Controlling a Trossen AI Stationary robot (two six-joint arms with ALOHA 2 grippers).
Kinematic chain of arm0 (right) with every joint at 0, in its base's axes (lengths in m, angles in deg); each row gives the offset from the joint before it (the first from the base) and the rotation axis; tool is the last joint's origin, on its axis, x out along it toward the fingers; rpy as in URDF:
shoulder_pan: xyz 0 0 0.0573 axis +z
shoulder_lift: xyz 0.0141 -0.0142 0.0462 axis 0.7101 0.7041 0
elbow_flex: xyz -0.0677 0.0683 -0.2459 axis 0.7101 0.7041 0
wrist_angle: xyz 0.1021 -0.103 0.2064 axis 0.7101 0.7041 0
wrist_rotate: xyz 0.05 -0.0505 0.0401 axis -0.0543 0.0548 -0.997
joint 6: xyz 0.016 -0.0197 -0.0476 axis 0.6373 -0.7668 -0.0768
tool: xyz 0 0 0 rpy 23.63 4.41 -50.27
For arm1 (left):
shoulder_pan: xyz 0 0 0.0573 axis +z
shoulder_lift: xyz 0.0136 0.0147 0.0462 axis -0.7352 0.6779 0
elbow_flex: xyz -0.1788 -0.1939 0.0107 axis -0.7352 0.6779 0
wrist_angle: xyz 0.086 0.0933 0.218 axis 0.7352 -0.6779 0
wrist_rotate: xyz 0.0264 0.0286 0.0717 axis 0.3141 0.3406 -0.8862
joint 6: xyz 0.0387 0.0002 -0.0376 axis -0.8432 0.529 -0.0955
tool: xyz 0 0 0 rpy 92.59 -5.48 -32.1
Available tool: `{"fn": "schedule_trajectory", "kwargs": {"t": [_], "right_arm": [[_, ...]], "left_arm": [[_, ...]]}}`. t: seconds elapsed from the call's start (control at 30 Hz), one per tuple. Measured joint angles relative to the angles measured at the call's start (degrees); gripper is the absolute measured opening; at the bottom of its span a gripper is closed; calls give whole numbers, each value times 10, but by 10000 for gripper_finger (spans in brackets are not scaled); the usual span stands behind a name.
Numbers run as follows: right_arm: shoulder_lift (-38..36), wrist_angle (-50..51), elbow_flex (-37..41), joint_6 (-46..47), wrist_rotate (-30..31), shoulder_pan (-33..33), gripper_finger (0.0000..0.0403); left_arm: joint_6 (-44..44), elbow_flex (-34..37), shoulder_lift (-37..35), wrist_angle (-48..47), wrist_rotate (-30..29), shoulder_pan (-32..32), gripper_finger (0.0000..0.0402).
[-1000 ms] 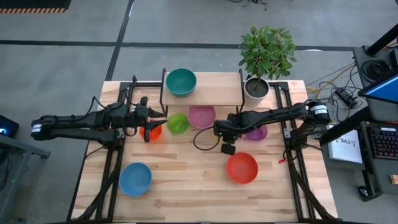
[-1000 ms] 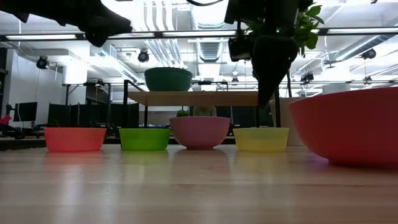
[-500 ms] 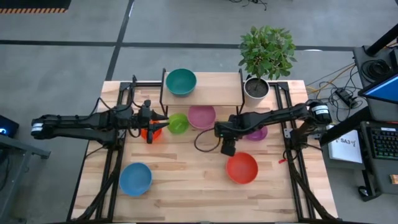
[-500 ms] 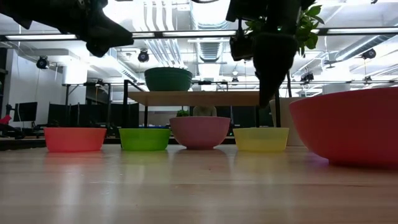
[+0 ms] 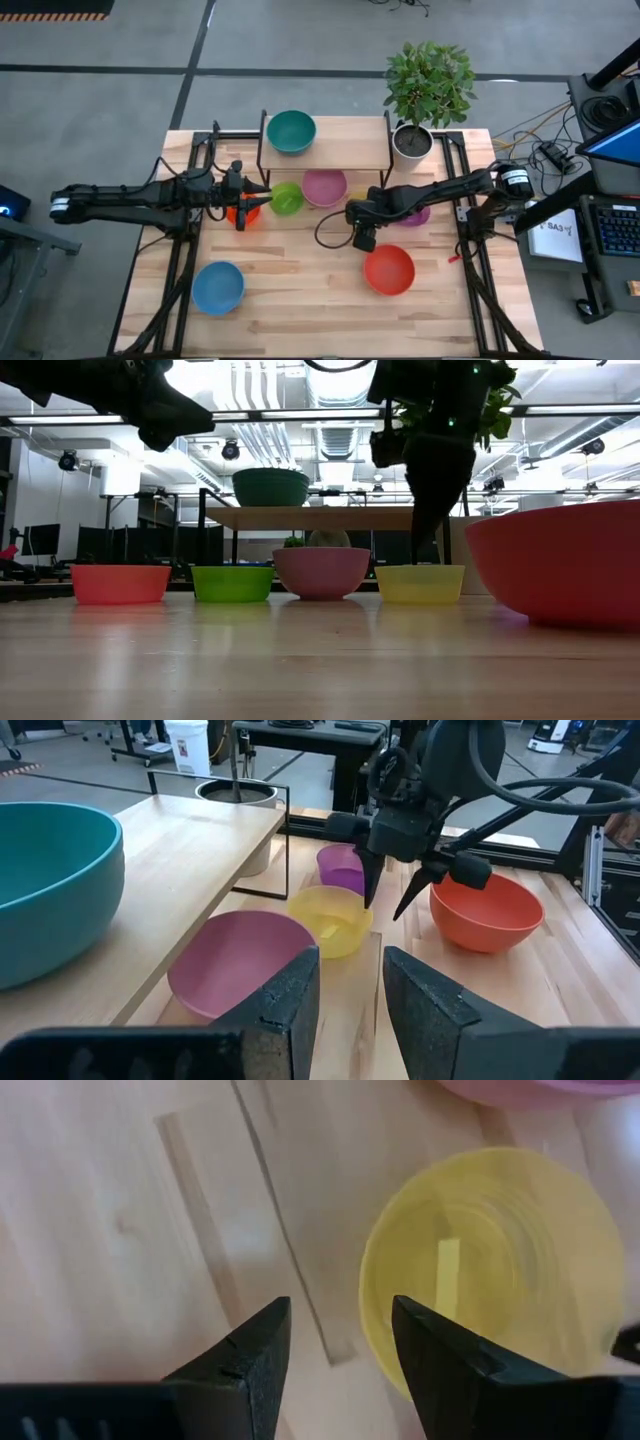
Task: Place and stack bowls onto a shelf
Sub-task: Put the yellow bowl on the shelf
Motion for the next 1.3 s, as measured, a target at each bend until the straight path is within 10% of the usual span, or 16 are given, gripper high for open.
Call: {"fn": "schedule_trajectory", "kwargs": {"t": [0.73, 1.3], "right_arm": [[0, -193, 121, -16, 45, -4, 26], [0, -78, -23, -76, -46, -3, 9]], "left_arm": [[-2, 0, 0, 0, -3, 0, 95], [-2, 0, 0, 2, -2, 0, 95]]}}
